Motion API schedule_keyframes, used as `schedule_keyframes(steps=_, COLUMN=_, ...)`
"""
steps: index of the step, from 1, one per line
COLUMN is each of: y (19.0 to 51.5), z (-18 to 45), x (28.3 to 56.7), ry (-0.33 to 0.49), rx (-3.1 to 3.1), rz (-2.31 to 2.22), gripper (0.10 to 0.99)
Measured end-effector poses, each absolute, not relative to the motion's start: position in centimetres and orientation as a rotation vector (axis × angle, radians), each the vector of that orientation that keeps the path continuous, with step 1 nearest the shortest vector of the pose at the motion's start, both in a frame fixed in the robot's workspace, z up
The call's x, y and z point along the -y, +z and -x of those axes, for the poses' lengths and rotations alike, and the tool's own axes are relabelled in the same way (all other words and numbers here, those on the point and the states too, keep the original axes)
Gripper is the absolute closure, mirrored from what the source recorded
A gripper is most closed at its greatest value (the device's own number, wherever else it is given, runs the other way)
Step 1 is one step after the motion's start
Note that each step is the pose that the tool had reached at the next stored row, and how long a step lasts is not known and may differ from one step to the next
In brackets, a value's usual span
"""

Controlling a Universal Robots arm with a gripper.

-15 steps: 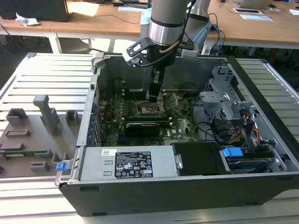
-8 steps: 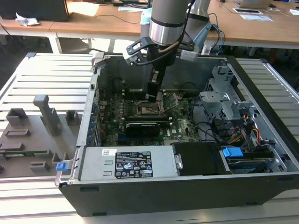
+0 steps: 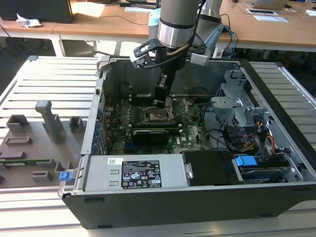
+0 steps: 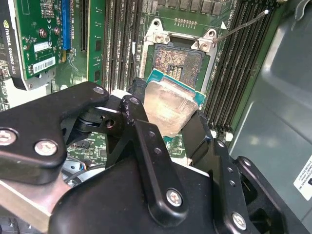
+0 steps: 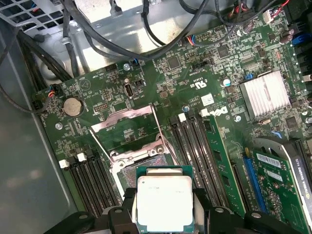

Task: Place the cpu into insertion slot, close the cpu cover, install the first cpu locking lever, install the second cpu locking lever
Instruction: 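Place the cpu into insertion slot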

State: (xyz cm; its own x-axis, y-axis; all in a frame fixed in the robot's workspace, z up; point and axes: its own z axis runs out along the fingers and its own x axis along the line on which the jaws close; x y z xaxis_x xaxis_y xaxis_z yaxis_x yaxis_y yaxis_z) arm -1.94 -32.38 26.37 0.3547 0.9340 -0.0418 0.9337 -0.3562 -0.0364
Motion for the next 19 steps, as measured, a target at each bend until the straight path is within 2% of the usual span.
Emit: schedule_keyframes(steps=19, y=26.37, z=1.94, x=32.38, ry=0.088, rx=2.161, rz=2.284, gripper=0.545)
